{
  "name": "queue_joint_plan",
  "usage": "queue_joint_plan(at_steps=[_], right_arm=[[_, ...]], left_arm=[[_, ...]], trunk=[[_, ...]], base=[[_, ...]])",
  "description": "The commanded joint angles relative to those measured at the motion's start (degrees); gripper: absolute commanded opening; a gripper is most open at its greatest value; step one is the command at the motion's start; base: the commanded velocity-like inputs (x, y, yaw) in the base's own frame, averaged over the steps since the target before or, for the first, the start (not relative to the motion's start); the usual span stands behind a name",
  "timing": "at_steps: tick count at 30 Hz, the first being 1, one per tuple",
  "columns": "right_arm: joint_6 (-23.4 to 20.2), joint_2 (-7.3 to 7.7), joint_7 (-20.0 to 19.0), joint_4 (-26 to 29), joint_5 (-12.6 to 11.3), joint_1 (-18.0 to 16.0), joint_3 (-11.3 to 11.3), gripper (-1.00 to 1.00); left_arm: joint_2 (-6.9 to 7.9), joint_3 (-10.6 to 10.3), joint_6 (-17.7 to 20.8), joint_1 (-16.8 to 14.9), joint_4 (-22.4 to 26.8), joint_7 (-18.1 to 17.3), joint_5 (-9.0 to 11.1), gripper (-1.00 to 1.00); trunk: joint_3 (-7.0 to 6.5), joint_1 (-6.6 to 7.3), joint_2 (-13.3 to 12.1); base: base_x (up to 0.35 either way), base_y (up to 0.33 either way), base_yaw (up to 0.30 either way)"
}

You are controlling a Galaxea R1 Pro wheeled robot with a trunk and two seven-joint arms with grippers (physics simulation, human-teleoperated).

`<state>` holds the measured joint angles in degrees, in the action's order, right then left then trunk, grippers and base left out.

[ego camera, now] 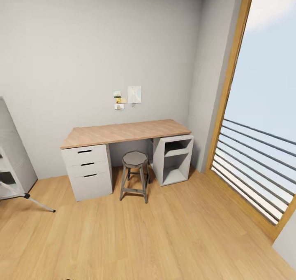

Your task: Attach the digital camera to the camera tripod in the bedroom.

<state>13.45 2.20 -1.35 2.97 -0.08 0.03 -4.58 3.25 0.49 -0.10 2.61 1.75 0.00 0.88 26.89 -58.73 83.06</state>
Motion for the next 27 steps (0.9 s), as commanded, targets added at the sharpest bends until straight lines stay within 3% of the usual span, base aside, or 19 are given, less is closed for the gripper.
queue_joint_plan(at_steps=[1,27], right_arm=[[0.2,-0.01,-0.1,0.0,0.0,0.0,-0.4,1.0],[0.1,-0.01,-0.2,0.0,0.0,0.0,-0.4,1.0]], left_arm=[[0.0,0.0,0.0,0.0,0.1,0.0,0.1,1.0],[0.0,0.0,0.0,0.0,0.1,0.0,0.1,1.0]], trunk=[[0.04,0.0,0.0],[0.04,0.0,0.0]], base=[[0.0,0.0,0.285],[0.0,0.0,0.285]])
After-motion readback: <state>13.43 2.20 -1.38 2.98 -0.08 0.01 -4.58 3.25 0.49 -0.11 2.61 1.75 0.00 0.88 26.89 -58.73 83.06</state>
